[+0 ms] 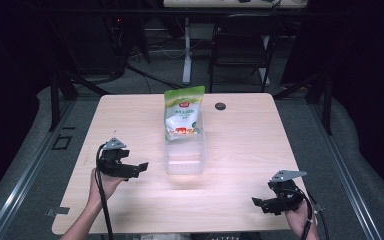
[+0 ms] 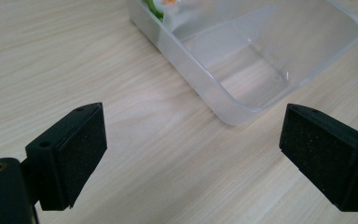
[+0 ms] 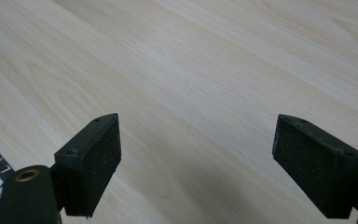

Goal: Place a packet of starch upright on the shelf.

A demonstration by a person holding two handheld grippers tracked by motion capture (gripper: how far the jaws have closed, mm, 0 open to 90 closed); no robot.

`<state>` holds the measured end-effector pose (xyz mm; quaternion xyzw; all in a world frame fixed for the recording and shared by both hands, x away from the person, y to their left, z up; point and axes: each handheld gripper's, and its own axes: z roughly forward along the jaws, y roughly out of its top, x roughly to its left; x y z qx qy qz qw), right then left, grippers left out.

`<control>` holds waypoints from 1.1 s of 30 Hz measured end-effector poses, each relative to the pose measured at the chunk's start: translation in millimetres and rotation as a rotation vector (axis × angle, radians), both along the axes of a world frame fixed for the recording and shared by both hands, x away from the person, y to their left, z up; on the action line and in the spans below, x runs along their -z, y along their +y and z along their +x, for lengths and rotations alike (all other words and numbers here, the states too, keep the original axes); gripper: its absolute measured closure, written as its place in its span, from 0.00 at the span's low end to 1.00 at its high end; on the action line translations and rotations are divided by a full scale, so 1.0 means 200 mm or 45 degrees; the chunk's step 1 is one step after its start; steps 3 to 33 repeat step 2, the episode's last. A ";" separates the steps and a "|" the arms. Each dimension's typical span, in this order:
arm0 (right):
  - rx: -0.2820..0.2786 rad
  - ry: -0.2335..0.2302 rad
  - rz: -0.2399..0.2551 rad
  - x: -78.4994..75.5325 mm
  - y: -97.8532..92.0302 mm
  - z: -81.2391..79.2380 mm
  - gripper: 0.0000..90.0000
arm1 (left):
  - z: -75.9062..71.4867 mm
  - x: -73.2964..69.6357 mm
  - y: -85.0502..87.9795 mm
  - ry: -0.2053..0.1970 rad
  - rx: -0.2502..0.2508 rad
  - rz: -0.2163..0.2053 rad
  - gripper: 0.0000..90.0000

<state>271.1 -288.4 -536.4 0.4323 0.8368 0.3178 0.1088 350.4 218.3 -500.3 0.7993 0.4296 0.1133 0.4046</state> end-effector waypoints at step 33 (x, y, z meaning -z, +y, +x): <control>-0.002 -0.004 -0.004 0.01 0.01 0.00 0.16 | 0.00 0.02 0.00 0.002 0.038 -0.011 0.10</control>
